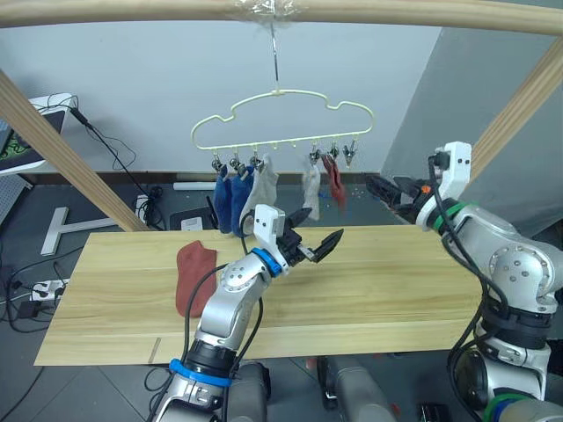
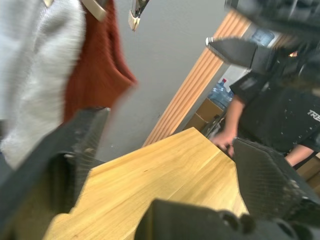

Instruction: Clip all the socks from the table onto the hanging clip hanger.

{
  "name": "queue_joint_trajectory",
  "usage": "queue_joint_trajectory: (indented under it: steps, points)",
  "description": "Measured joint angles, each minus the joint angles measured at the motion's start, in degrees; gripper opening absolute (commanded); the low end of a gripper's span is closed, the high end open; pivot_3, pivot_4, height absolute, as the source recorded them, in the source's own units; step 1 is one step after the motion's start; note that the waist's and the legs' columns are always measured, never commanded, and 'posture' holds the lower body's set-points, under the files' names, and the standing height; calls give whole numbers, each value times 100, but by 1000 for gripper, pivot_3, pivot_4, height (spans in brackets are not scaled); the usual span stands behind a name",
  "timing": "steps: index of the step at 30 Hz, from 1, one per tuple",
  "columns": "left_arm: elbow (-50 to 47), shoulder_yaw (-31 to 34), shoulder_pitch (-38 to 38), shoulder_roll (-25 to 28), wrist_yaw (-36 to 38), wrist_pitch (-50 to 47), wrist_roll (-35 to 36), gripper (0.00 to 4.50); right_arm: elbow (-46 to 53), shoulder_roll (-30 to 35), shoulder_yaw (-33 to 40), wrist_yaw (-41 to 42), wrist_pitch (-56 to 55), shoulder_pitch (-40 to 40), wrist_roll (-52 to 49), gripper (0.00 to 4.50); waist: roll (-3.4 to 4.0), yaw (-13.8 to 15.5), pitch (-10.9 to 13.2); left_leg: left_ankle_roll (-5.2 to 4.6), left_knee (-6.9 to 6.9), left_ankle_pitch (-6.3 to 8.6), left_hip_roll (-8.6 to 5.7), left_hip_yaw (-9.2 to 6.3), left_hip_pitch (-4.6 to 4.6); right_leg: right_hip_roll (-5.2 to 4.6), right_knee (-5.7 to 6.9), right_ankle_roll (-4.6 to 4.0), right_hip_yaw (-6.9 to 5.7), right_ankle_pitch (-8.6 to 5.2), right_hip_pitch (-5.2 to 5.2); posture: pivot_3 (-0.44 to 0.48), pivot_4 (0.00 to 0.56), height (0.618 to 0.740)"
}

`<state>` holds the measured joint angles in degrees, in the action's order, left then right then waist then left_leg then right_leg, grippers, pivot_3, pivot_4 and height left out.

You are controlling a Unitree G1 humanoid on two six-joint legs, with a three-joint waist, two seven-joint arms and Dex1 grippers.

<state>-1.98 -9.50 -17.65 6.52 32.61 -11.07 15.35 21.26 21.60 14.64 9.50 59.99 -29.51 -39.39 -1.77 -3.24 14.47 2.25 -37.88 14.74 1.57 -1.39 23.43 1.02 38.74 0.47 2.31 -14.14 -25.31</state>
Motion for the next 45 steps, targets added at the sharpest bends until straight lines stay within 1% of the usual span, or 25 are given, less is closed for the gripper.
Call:
queue_joint_trajectory:
  steps: [1,3,4,5,7,9,13,15,16,18,22,27,33,36,38,45]
  points:
    - [-136,31,66,124,5,-9,-1,4471,110,121,-355,91,-431,194,360,4500,0,-11,0,0,2,0,0,2,-2,0,-2,0,2,0,0,-31,214,740]
    - [-373,179,222,398,29,-71,6,4471,129,149,-852,187,-1170,467,950,4500,0,-26,0,1,4,0,4,5,-7,3,1,0,5,0,-1,-17,219,740]
    - [-509,260,338,544,59,-133,27,4500,78,48,-963,158,-1486,529,1168,4145,0,-30,0,2,4,-1,8,5,-8,6,3,0,6,0,-2,-17,219,740]
    - [-615,326,433,648,69,-183,53,4500,38,-55,-1004,110,-1728,545,1340,3964,0,-24,0,2,2,-1,11,4,-8,6,7,0,6,0,-1,-17,219,740]
    - [-851,430,588,803,80,-335,158,4500,-25,-244,-1025,18,-2126,540,1572,3276,0,2,0,4,-3,-2,10,0,-9,4,10,0,3,0,0,-17,219,740]
    - [-1016,497,611,885,82,-427,255,4500,-61,-317,-1052,35,-2335,534,1678,2502,0,33,0,4,-7,-2,2,2,-8,2,9,0,3,0,4,7,226,740]
    - [-1484,772,622,1186,76,-739,502,4500,-219,-635,-1410,20,-2605,516,2019,2502,0,57,0,4,-7,-2,2,3,-8,-6,6,0,9,0,3,22,227,740]
    - [-1635,897,615,1263,60,-823,558,4500,-298,-730,-1513,21,-2694,511,2082,2191,0,78,0,4,-3,-2,4,2,-8,-7,6,0,6,0,2,24,227,740]
    - [-1679,928,621,1283,55,-862,603,4500,-332,-770,-1531,14,-2728,489,2145,1955,0,94,0,4,-3,-2,5,0,-8,-7,6,0,3,0,3,29,226,740]
    - [-1777,972,644,1319,45,-954,643,4500,-453,-863,-1545,-25,-2811,395,2266,1274,0,102,0,4,-3,-2,6,0,-8,-7,6,0,4,0,2,33,226,740]
    - [-1962,998,689,1360,19,-1049,719,4500,-668,-940,-1590,-93,-2959,306,2490,1274,0,140,0,4,-4,-2,5,0,-9,-7,7,0,4,0,3,39,226,740]
    - [-1968,995,690,1357,-74,-1072,713,4500,-1020,-1077,-1593,-207,-3126,60,2746,1274,0,144,0,4,-5,-2,5,0,-9,-8,10,-1,3,0,3,47,225,740]
    - [-2009,995,688,1352,-135,-1072,717,4500,-1325,-1136,-1579,-228,-3364,-39,2968,1274,0,145,0,4,-4,-2,6,0,-9,-9,9,-1,5,1,2,49,226,740]
    - [-2019,995,688,1355,-162,-1072,717,4500,-1370,-1156,-1579,-214,-3442,-53,2984,1782,0,146,0,4,-5,-2,6,0,-9,-9,11,-1,4,1,3,53,224,740]
    - [-2019,995,687,1357,-171,-1070,717,4500,-1421,-1171,-1578,-218,-3462,-85,3008,2360,0,146,0,4,-6,-2,5,1,-10,-9,12,-1,6,1,3,53,224,740]
    - [-2019,995,679,1358,-177,-1068,717,4500,-1685,-1294,-1569,-266,-3581,-293,3156,2360,0,149,0,4,-5,-2,6,0,-10,-9,12,-2,4,1,3,55,224,740]
